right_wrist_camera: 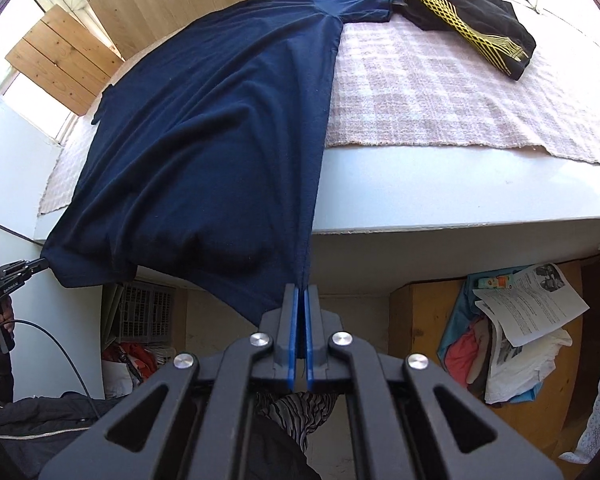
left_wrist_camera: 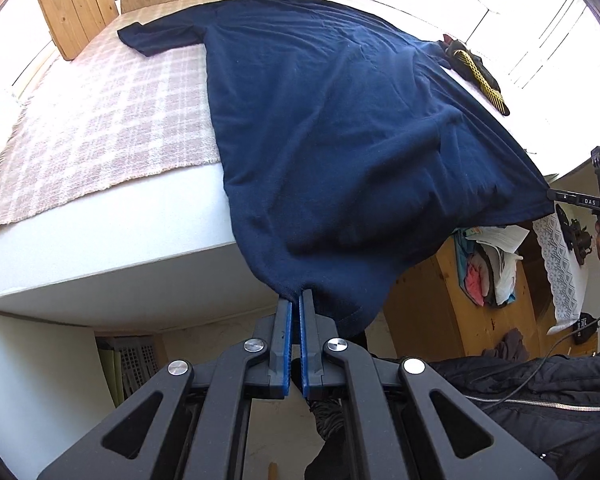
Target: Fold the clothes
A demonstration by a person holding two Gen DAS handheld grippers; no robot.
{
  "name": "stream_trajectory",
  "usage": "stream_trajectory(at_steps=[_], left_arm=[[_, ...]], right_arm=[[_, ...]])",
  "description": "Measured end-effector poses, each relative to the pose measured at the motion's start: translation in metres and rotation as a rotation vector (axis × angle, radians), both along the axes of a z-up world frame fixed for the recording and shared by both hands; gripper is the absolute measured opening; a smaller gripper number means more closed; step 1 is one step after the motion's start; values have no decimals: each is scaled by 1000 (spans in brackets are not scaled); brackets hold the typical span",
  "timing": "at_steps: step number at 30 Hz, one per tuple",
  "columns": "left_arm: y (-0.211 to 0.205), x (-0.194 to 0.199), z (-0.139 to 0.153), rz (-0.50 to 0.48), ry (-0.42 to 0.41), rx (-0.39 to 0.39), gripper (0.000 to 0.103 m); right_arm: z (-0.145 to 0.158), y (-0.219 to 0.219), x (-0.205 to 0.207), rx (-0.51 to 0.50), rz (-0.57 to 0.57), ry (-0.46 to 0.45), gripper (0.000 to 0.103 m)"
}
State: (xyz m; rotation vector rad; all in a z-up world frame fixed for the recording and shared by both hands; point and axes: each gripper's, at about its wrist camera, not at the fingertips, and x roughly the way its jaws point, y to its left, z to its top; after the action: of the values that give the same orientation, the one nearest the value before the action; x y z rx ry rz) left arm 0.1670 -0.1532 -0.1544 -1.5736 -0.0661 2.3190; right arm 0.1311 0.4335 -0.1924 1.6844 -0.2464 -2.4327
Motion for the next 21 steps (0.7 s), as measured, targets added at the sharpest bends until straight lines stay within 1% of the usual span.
stream_trajectory(at_steps=[3,4,5,6,8,9,10,11,13,15,17,19,21], left_arm=[[-11,7,27,5,31,26,2],[-14,9,35,2,40,38,1],[-15,10,35,-8,35,31,1],[-15,10,33,-19,28,20,1],[-9,10,9,-34,-35,-1,1],[2,13,-10,-40,-75,-16,1],[5,14,-25,-44,-108,-34,1],[3,16,-36,-44,-137,-52,1],[-2,22,-54,-38,-182,-87,1],[-9,27,-57,-24,-190,-97,1],[-13,30,-53,-2,-178,-96,1],[-19,25,-39,16,-140,-91,1],[-24,13,-21,16,-93,-57,1]], right_arm=[[35,7,9,-10,-9,28,3],[39,12,11,-22,-20,24,3],[37,18,12,-18,-36,8,3],[26,22,10,19,-47,-23,3],[2,30,5,102,-69,-91,3],[-15,33,2,132,-72,-144,3],[-32,35,-1,161,-75,-200,7],[-50,38,-5,189,-78,-256,8],[-72,36,-5,356,-55,-345,8],[-71,33,0,408,-31,-339,8],[-51,30,-1,361,-40,-282,8],[-30,22,-7,326,-35,-218,8],[-8,7,-18,312,-10,-148,8]])
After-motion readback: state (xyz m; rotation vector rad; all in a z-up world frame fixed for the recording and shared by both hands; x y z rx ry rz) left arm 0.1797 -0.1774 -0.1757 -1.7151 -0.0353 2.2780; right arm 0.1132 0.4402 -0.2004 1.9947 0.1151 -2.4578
